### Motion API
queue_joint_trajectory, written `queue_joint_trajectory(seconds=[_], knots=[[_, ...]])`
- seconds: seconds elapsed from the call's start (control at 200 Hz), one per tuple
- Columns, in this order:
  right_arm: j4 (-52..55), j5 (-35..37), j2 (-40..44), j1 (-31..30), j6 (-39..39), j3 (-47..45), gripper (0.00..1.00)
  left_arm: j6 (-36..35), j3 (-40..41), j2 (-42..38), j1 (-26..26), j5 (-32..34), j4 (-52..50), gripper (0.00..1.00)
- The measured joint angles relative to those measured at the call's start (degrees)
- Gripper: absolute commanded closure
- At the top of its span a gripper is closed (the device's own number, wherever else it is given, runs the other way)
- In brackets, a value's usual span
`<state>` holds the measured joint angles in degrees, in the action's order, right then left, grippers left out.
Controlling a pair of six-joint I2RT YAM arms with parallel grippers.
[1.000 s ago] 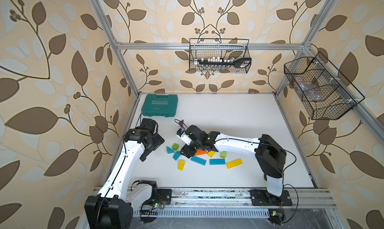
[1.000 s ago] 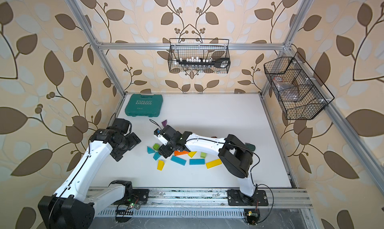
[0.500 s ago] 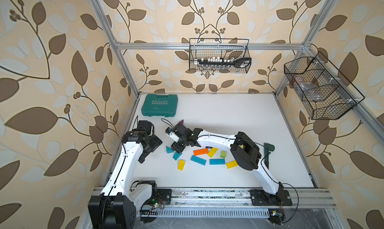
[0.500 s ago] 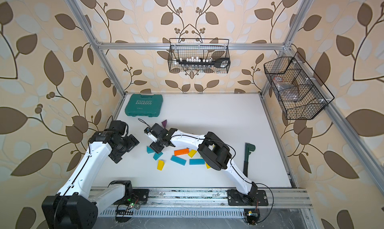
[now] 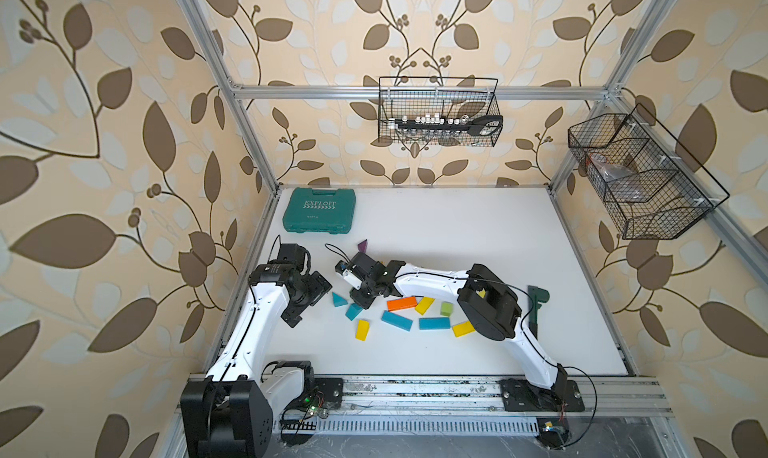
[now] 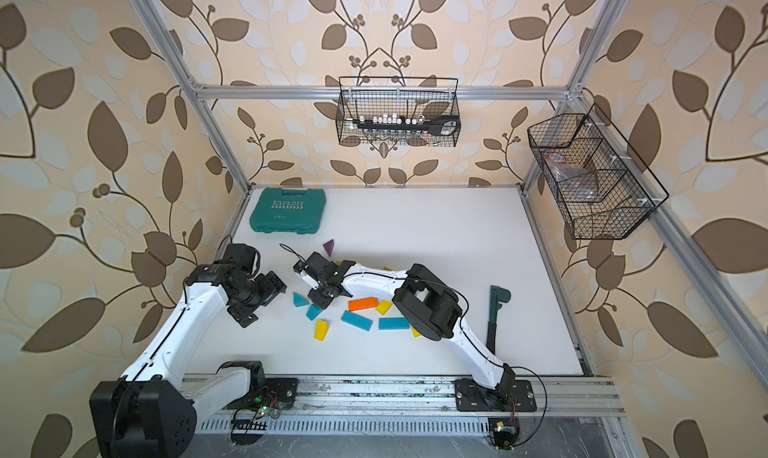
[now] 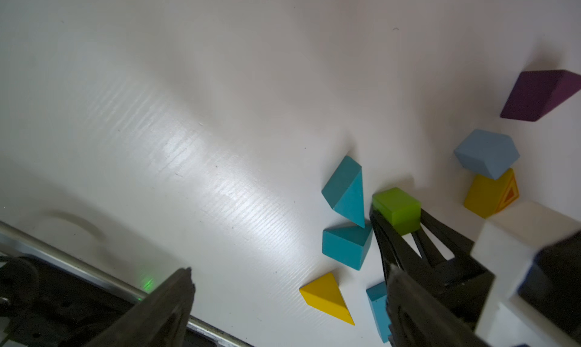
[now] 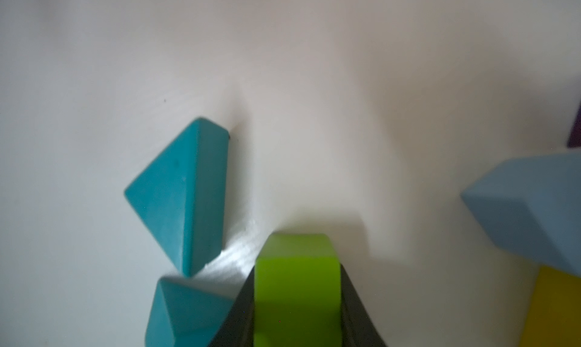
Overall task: Assemble a small pinwheel with building blocks
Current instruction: Pick up the building block from the center of the board, then place the building block at the center of the board.
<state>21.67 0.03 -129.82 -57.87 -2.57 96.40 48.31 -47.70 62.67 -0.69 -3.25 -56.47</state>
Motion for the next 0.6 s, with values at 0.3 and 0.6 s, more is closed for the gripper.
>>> queue_joint_trajectory(seconds=[0.3,0.6], knots=[[-3.82,3.34,18.95,0.94,-3.21,-23.02,0.82,3.65,1.03,4.48,-3.96,-2.80,2.56,0.20],[-6.51,6.54,33.00,0.94,-4.68,-36.26,0.76,10.32,1.09,13.77,-9.51,-2.69,6.29,0.29]])
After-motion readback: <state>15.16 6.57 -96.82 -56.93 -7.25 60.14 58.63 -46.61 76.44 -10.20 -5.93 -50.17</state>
